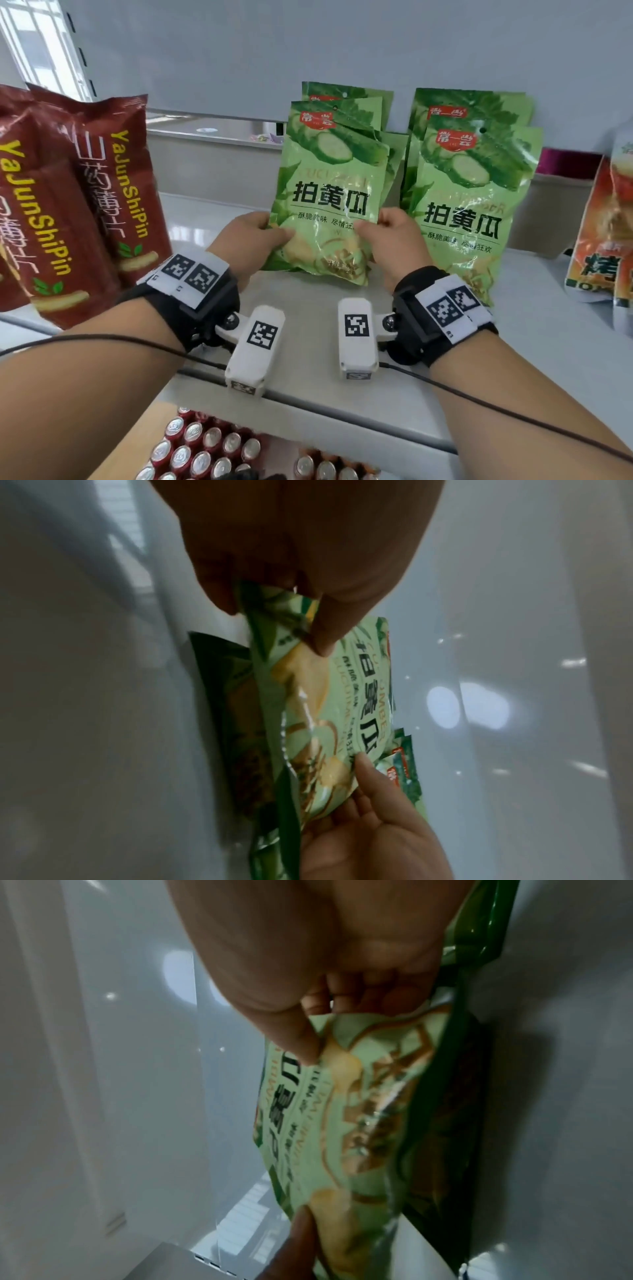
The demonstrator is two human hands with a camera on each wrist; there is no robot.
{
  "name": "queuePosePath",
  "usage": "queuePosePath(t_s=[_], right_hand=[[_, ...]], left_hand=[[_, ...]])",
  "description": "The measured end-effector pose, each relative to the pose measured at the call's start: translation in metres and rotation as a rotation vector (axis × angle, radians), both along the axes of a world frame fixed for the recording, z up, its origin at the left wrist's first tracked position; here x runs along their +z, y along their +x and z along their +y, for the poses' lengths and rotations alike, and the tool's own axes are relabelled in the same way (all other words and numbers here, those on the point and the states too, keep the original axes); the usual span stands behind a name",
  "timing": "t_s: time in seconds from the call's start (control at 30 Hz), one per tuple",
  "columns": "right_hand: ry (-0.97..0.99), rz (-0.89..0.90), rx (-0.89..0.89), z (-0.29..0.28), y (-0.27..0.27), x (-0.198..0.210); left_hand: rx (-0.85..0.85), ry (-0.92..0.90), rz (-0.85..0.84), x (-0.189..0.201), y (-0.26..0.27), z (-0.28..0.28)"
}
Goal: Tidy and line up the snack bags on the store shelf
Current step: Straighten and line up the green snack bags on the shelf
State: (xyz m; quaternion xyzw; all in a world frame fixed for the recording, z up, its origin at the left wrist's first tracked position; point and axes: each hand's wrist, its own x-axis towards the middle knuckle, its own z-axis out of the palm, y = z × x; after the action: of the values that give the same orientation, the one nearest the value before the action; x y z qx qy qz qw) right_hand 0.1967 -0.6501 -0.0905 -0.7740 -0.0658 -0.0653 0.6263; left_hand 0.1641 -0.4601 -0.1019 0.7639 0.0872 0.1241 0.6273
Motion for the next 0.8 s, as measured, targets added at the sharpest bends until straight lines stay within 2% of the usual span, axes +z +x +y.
queuePosePath(t_s=[0.1, 0.23, 0.4, 0.6, 0.7, 0.8], right_hand=[[0.224, 0.084, 0.052, -0.002, -0.001, 0.002], [0.381, 0.255, 0.219, -0.002, -0.004, 0.003], [0.382, 0.266, 0.226, -0.007, -0.002, 0.003], [0.381, 0.210, 0.211, -0.008, 0.001, -0.003], [0.316, 0.191, 0.239, -0.007, -0.001, -0.002], [0.240, 0.171, 0.253, -0.007, -0.001, -0.003]], left_hand=[[-0.036, -0.199, -0.090, 0.010, 0.009, -0.004], [-0.043, -0.224, -0.171, 0.014, 0.021, -0.014], [-0.112, -0.302, -0.166, 0.006, 0.028, -0.023], [-0.402, -0.331, -0.065, -0.002, 0.025, -0.016], [-0.429, -0.378, -0.051, -0.001, 0.024, -0.013], [-0.461, -0.327, -0.060, -0.002, 0.022, -0.011]])
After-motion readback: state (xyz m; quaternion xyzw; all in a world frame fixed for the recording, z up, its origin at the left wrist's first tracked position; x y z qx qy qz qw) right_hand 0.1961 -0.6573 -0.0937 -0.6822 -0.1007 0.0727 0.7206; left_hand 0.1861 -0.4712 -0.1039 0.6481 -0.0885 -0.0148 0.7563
